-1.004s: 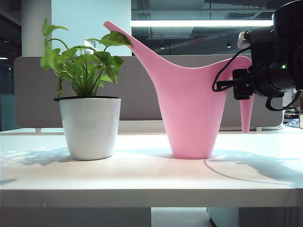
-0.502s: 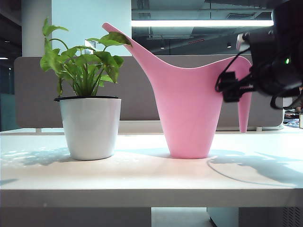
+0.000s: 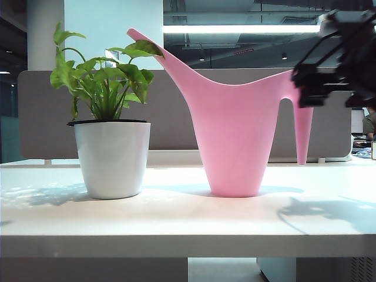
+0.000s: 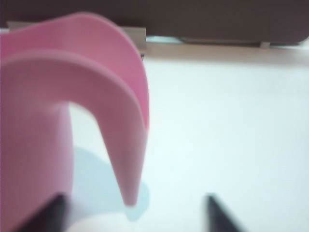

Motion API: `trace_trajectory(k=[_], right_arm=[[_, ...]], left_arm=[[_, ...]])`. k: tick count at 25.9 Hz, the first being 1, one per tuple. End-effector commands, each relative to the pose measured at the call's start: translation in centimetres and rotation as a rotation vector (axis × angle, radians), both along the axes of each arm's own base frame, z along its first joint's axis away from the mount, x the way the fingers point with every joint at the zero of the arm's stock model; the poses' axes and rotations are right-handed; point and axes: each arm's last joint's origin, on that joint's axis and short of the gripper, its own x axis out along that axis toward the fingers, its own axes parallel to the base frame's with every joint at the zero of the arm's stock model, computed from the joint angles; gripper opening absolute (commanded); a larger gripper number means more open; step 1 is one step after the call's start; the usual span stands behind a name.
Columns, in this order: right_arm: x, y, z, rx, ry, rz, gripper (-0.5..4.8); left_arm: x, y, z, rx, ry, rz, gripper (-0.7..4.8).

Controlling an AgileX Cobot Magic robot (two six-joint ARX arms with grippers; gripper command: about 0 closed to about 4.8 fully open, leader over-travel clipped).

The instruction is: Pick up the watering can from the table, water the potted plant, and put the can back.

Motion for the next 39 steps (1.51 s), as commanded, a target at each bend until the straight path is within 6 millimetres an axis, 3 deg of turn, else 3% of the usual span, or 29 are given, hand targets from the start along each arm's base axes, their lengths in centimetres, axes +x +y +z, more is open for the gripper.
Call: trace_trajectory(k=[1, 9, 11, 16, 19, 26, 30, 35, 39], right_arm=[[-2.5, -0.6, 0.1, 0.017, -0.001, 0.055, 0.02], [-7.9, -2.2, -0.1, 0.140, -0.137, 0.080, -0.02], [-9.4, -2.7, -0.4, 0.162, -0.192, 0.087, -0.01], [-10.7, -2.9, -1.2, 0.246, -0.206, 0.155, -0.01], [-11.2, -3.0, -2.1, 0.246, -0.149, 0.165, -0.02], [-11.7, -2.7, -3.4, 0.235, -0.017, 0.265, -0.02], [-11.8, -2.6, -4.0, 0.217, 0.033, 0.280, -0.01], [-12.4, -2.8, -7.0, 0.171, 0.140, 0.273, -0.01], [-12.7, -2.9, -7.8, 0.128, 0.229, 0.256, -0.02]], left_arm=[[-0.4, 1.0, 0.4, -0.018, -0.043, 0.050, 0.03], [-2.0, 3.1, -2.0, -0.023, -0.065, 0.167, 0.03], [-2.9, 3.4, -4.6, -0.017, -0.046, 0.164, 0.03], [-3.9, 3.7, -8.9, -0.005, -0.018, 0.165, 0.03], [-4.3, 3.9, -13.1, 0.011, 0.023, 0.167, 0.03], [-4.3, 4.7, -19.2, 0.033, 0.089, 0.261, 0.03], [-4.1, 5.1, -20.0, 0.021, 0.068, 0.312, 0.03], [-4.1, 5.1, -20.0, 0.021, 0.068, 0.311, 0.03], [-4.0, 5.1, -20.0, 0.014, 0.048, 0.311, 0.03]])
